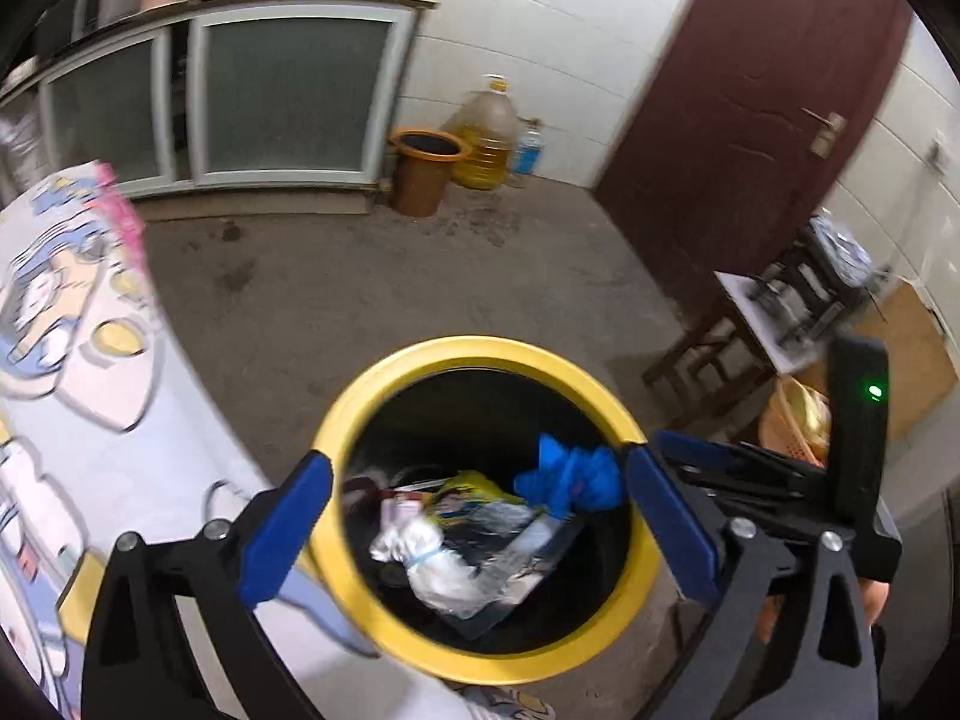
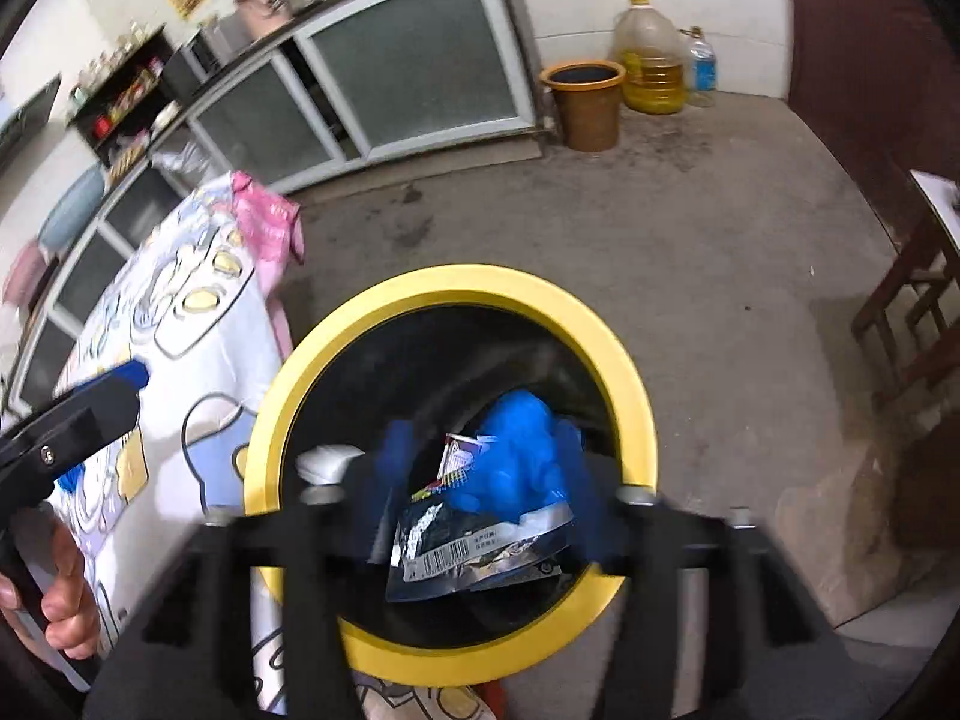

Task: Collect trash
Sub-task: 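Carry the tissue bundle and blue gloves to the yellow bin and release both, then return to the table, grasp a snack wrapper with left tool while right grasps white mesh sleeve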

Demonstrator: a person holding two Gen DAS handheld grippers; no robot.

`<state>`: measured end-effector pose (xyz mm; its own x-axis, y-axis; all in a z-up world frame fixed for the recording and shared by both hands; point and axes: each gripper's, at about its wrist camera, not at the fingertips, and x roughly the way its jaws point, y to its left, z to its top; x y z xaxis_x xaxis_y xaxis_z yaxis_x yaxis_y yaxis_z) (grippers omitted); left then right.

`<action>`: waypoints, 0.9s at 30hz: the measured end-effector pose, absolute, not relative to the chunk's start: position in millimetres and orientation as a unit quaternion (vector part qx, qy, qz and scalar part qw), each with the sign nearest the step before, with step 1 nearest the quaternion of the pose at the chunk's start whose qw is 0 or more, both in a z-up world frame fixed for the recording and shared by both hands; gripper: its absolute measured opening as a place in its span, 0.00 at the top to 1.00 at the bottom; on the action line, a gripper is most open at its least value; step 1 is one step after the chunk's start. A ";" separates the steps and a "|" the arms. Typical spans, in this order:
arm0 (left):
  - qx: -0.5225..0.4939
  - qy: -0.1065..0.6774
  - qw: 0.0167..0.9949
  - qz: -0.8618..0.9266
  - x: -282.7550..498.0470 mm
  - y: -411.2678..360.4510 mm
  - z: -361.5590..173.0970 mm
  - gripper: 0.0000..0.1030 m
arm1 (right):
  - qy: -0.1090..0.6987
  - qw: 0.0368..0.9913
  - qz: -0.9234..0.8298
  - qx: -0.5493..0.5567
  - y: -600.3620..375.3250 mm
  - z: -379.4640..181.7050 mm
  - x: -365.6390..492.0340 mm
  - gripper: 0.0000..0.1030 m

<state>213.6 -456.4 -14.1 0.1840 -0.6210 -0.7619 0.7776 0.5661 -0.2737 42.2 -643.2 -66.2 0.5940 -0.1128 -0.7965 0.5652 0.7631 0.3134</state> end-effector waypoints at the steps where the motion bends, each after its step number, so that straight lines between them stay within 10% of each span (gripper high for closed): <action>1: 0.082 0.448 0.769 -0.448 215.7 -451.2 -13.4 0.08 | 0.406 0.846 -0.202 0.282 -643.0 -67.2 40.1 0.46; 27: 0.060 0.344 0.904 -0.245 250.2 -57.1 80.9 0.08 | 0.343 0.928 0.032 0.142 -431.8 33.4 128.2 0.40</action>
<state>250.2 -57.1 80.9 0.6433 -0.4017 -0.6518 0.4843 0.8729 -0.0599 128.2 -431.8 33.4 0.7623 0.1576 -0.6278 0.0380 0.9574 0.2864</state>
